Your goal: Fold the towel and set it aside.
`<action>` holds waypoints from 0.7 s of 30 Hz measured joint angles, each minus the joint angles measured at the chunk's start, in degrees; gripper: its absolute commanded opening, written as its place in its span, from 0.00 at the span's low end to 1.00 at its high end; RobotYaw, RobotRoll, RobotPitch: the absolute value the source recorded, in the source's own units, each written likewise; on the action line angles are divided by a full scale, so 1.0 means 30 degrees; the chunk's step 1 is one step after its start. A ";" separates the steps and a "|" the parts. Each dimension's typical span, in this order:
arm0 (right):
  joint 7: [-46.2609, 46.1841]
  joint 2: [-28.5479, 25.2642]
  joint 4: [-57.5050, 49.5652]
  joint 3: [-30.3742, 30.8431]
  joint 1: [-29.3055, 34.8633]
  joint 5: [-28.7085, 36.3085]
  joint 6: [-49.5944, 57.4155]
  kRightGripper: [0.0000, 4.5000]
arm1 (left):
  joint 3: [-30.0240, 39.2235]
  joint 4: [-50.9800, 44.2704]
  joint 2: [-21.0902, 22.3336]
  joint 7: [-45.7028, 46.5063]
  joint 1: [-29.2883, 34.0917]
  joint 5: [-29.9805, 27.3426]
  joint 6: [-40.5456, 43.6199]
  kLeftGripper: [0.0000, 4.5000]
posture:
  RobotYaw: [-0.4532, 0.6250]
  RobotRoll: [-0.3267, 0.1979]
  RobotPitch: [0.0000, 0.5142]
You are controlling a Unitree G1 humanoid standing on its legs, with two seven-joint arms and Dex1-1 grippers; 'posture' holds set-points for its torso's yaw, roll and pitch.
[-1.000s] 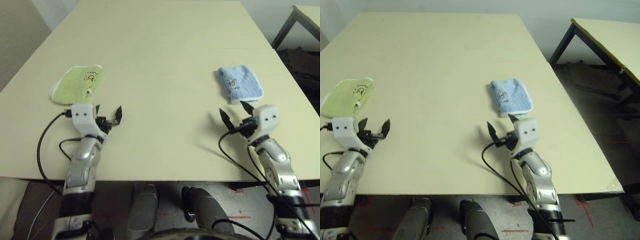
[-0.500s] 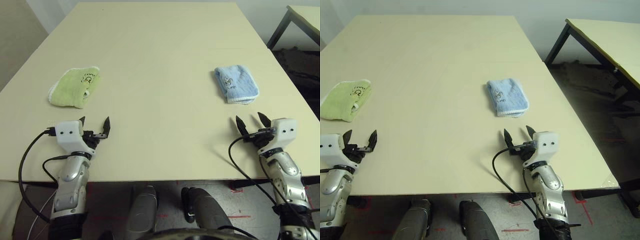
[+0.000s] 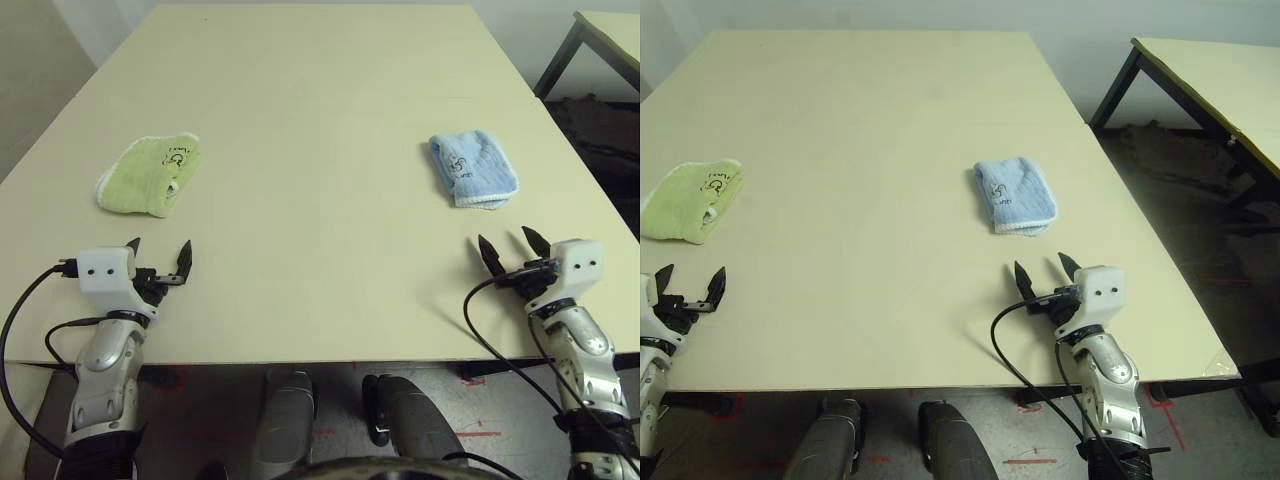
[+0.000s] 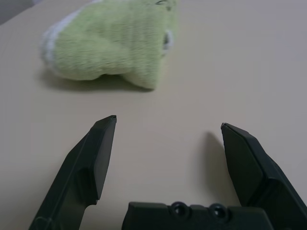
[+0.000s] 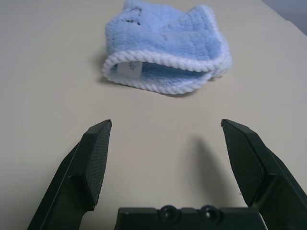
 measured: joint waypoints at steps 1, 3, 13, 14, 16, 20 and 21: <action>0.0031 -0.0023 0.0062 -0.0021 -0.0023 0.0020 -0.0018 1.00 | 0.0004 0.0050 -0.0001 -0.0015 0.0010 -0.0002 -0.0073 0.99 | 0.50 0.62 0.27; 0.0118 -0.0042 0.0226 -0.0029 -0.0055 0.0068 -0.0059 1.00 | 0.0004 0.0112 -0.0022 -0.0021 0.0025 -0.0010 -0.0164 0.99 | 0.50 0.62 0.26; 0.0324 -0.0022 0.0442 -0.0017 -0.0046 0.0060 -0.0087 1.00 | -0.0107 0.0350 -0.0365 -0.0113 0.0029 0.0181 -0.0461 0.99 | 0.49 0.62 0.23; 0.0328 -0.0019 0.0460 -0.0016 -0.0049 0.0055 -0.0089 1.00 | -0.0132 0.0441 -0.0365 -0.0152 -0.0039 0.0206 -0.0468 0.99 | 0.49 0.62 0.23; 0.0326 0.0002 0.0507 -0.0016 -0.0050 0.0054 -0.0090 1.00 | -0.0158 0.0589 -0.0365 -0.0193 -0.0133 0.0226 -0.0485 0.99 | 0.49 0.62 0.23; 0.0317 0.0072 0.0510 -0.0016 -0.0039 0.0055 -0.0090 1.00 | -0.0225 0.0806 -0.0366 -0.0202 -0.0271 0.0242 -0.0561 0.99 | 0.49 0.62 0.23; 0.0315 0.0104 0.0509 -0.0016 -0.0016 0.0055 -0.0090 1.00 | -0.0259 0.0821 -0.0368 -0.0203 -0.0274 0.0247 -0.0592 0.99 | 0.49 0.62 0.24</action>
